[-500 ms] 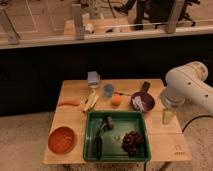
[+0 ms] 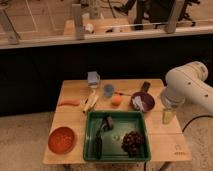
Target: Place fork in tray
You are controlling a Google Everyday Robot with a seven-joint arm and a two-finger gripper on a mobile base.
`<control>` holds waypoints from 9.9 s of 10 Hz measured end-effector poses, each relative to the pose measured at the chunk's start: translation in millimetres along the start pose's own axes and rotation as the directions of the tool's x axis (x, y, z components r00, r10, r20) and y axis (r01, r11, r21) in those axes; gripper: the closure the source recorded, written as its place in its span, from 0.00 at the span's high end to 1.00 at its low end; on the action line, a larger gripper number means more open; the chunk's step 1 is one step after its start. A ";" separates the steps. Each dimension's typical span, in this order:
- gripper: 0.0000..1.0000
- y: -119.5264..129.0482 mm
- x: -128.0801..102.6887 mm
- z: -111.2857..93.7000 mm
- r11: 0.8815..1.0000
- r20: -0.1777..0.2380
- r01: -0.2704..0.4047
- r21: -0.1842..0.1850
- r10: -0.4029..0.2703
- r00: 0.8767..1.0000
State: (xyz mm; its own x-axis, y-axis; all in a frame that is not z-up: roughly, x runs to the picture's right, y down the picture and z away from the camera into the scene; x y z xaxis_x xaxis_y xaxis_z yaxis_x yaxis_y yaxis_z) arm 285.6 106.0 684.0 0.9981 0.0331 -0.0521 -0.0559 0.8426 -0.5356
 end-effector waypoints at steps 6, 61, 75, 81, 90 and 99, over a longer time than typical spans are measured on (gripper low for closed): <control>0.80 0.0 0.0 0.0 1.000 0.000 0.000 0.000 0.000 1.000; 0.80 -214.9 -158.7 209.6 0.998 0.114 -0.051 0.042 0.046 0.992; 0.02 -217.4 -156.0 205.5 0.999 0.135 -0.031 -0.013 0.033 0.990; 0.02 -235.7 -135.5 109.9 0.995 0.295 -0.093 0.027 0.081 0.952; 0.02 -187.4 -133.6 32.9 1.000 0.434 -0.016 0.021 0.006 0.901; 0.02 -125.5 -151.5 11.6 0.961 0.584 0.250 -0.119 -0.135 0.800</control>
State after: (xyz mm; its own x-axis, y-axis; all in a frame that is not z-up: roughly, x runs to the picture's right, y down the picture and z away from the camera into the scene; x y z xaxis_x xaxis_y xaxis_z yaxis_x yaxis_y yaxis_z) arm 141.7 1.5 768.9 0.8214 0.2267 0.5234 0.1924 0.7538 -0.6284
